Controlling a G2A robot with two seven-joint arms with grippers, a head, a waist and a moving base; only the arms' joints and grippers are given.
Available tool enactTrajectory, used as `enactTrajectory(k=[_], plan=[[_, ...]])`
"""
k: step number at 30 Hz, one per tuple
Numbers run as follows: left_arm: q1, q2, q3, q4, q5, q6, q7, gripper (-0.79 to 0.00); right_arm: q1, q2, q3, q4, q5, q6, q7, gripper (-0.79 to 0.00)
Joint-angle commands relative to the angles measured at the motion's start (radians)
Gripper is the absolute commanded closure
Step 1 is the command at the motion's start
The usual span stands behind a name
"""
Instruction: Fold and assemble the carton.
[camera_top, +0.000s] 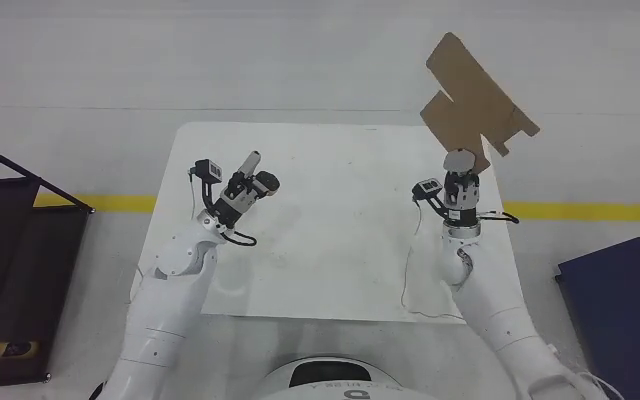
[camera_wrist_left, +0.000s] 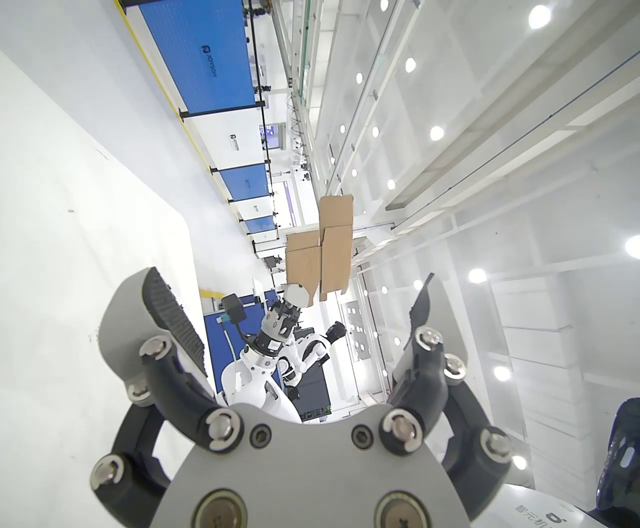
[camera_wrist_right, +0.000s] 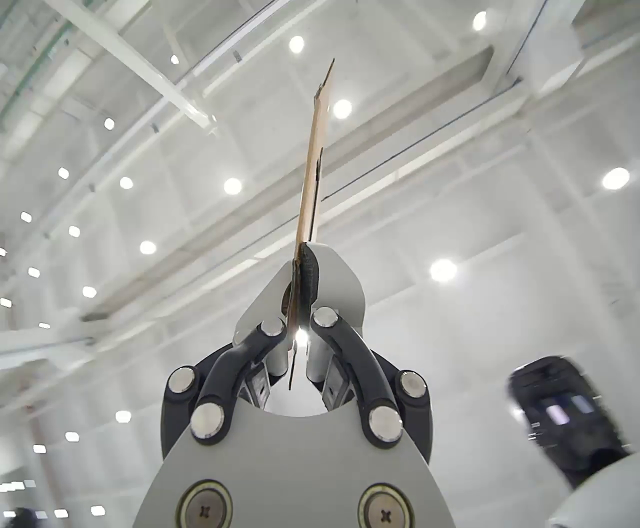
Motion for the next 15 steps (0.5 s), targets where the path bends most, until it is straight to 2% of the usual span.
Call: enactTrajectory(k=[1,7,15], plan=[[0.000,0.000,0.000,0.000,0.000,0.000,0.000,-0.785,0.002,-0.007,-0.002,-0.016,0.043,0.069,0.000,0.000],[0.000,0.000,0.000,0.000,0.000,0.000,0.000,-0.785,-0.024,-0.015,0.013,-0.122,0.014,0.209,0.080,0.000],[0.000,0.000,0.000,0.000,0.000,0.000,0.000,-0.785,-0.118,-0.017,0.063,-0.361,-0.069,0.214,0.082,0.000]])
